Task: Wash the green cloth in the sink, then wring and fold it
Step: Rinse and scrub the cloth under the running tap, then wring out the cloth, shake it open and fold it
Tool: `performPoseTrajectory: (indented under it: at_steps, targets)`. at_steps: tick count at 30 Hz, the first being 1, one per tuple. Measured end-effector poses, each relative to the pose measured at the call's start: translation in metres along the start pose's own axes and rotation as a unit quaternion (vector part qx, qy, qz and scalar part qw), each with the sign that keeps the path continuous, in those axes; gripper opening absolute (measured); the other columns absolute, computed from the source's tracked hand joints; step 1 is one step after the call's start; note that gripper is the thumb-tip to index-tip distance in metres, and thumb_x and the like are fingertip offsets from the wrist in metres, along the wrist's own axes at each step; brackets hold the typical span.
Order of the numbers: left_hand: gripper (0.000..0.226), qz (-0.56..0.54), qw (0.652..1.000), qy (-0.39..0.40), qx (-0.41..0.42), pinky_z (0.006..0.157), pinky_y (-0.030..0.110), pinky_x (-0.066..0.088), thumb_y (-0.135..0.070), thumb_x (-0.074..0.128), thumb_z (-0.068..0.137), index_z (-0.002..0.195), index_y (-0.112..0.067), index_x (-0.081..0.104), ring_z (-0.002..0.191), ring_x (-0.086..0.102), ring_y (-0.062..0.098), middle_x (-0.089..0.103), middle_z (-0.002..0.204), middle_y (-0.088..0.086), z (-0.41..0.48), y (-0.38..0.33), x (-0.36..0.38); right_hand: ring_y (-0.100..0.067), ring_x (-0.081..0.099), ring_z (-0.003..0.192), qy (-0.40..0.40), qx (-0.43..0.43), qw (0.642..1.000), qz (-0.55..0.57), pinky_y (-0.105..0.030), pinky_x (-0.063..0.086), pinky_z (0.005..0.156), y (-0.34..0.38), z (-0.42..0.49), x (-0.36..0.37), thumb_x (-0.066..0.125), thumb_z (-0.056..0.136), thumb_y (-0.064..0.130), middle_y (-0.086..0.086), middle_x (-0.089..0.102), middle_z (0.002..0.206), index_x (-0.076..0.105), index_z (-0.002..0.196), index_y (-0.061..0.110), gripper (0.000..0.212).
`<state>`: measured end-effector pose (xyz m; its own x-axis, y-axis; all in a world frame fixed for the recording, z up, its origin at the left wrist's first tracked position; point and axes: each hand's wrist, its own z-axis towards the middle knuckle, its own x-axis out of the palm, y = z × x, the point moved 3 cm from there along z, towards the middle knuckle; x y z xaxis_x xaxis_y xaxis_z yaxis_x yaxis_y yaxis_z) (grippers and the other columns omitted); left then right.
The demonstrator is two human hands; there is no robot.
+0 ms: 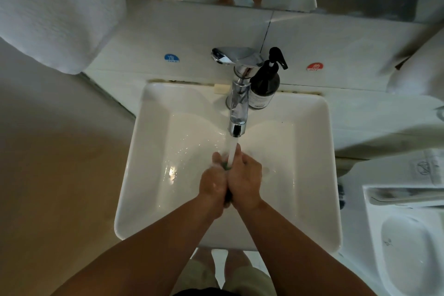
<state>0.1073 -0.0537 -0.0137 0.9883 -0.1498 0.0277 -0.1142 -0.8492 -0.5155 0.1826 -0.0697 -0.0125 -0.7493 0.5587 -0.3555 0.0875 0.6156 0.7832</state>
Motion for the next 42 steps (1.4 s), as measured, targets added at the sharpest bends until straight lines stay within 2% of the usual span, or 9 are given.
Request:
performPoseTrajectory:
  at_steps: [5, 7, 11, 14, 17, 25, 33, 38, 42]
  targets:
    - [0.047, 0.305, 0.944, -0.002, 0.129, 0.071, 0.045, 0.055, -0.05, 0.037, 0.102, 0.106, -0.013, 0.064, 0.086, 0.064, 0.044, 0.063, 0.09, 0.014, 0.006, 0.002, -0.006, -0.031, 0.073, 0.085, 0.023, 0.282, 0.937, 0.203, -0.049, 0.058, 0.089, -0.004, -0.002, -0.01, 0.044, 0.097, 0.062, -0.012, 0.076, 0.088, 0.072, 0.087, 0.007, 0.062]
    - [0.055, 0.324, 0.93, 0.062, 0.163, 0.067, 0.044, 0.057, -0.057, 0.035, 0.102, 0.103, -0.01, 0.065, 0.084, 0.069, 0.042, 0.07, 0.089, 0.016, 0.006, -0.003, -0.01, -0.032, 0.07, 0.09, 0.048, 0.287, 0.936, 0.198, -0.047, 0.056, 0.089, 0.006, -0.003, -0.024, 0.05, 0.099, 0.053, -0.014, 0.073, 0.093, 0.066, 0.083, 0.009, 0.05]
    - [0.051, 0.164, 0.967, 0.161, 0.114, 0.061, 0.032, 0.057, -0.065, 0.052, 0.092, 0.108, -0.02, 0.069, 0.079, 0.073, 0.026, 0.075, 0.096, 0.012, 0.008, -0.01, -0.023, -0.019, 0.067, 0.095, 0.124, -0.011, 0.987, -0.1, -0.024, 0.05, 0.08, 0.037, -0.011, -0.06, 0.055, 0.1, 0.036, 0.001, 0.072, 0.094, 0.07, 0.086, 0.022, 0.025]
    - [0.045, 0.121, 0.972, 0.174, 0.106, 0.082, 0.047, 0.061, -0.054, 0.075, 0.08, 0.113, -0.024, 0.066, 0.099, 0.071, 0.031, 0.071, 0.111, 0.012, 0.012, -0.009, -0.027, -0.001, 0.061, 0.085, 0.033, -0.256, 0.924, -0.283, -0.012, 0.044, 0.078, 0.074, -0.026, -0.091, 0.058, 0.1, 0.025, 0.01, 0.07, 0.098, 0.067, 0.104, 0.027, 0.011]
    - [0.042, 0.22, 0.939, 0.156, 0.214, 0.081, 0.043, 0.062, -0.045, 0.082, 0.078, 0.113, -0.031, 0.063, 0.098, 0.07, 0.023, 0.07, 0.11, 0.004, 0.01, -0.011, -0.027, -0.002, 0.062, 0.068, 0.011, -0.4, 0.884, -0.243, -0.015, 0.053, 0.067, 0.129, -0.044, -0.105, 0.058, 0.097, 0.017, 0.009, 0.068, 0.08, 0.063, 0.117, 0.026, 0.023]
    - [0.054, 0.384, 0.821, 0.072, 0.417, 0.086, 0.019, 0.052, -0.037, 0.087, 0.069, 0.115, -0.026, 0.059, 0.098, 0.058, 0.01, 0.059, 0.111, -0.008, 0.001, -0.023, -0.035, -0.008, 0.061, 0.074, 0.097, -0.386, 0.84, -0.369, -0.04, 0.06, 0.079, 0.21, -0.034, -0.076, 0.048, 0.099, 0.054, 0.011, 0.062, 0.078, 0.009, 0.153, 0.05, 0.067]
    - [0.049, 0.366, 0.817, 0.069, 0.44, 0.081, 0.004, 0.044, -0.035, 0.088, 0.071, 0.11, -0.029, 0.059, 0.098, 0.056, 0.001, 0.06, 0.108, -0.011, -0.007, -0.034, -0.043, -0.02, 0.064, 0.102, 0.129, -0.381, 0.793, -0.458, -0.044, 0.057, 0.088, 0.194, -0.034, -0.058, 0.039, 0.098, 0.063, 0.002, 0.064, 0.128, -0.001, 0.152, 0.051, 0.068]
    - [0.052, 0.338, 0.843, 0.088, 0.409, 0.086, 0.015, 0.052, -0.024, 0.09, 0.068, 0.111, -0.028, 0.062, 0.104, 0.057, 0.003, 0.06, 0.113, -0.014, -0.012, -0.043, -0.053, -0.003, 0.058, 0.056, 0.059, -0.358, 0.893, -0.265, -0.013, 0.048, 0.063, 0.135, -0.048, -0.1, 0.058, 0.098, 0.033, 0.015, 0.059, 0.063, 0.059, 0.122, 0.031, 0.024]
    - [0.051, 0.297, 0.856, 0.129, 0.404, 0.088, 0.029, 0.058, -0.012, 0.09, 0.067, 0.105, -0.027, 0.06, 0.107, 0.062, 0.009, 0.063, 0.117, -0.01, -0.02, -0.049, -0.055, -0.008, 0.063, 0.099, 0.166, -0.047, 0.958, -0.23, -0.036, 0.056, 0.092, 0.038, -0.019, -0.107, 0.068, 0.093, 0.031, 0.004, 0.066, 0.121, 0.052, 0.134, 0.031, 0.044]
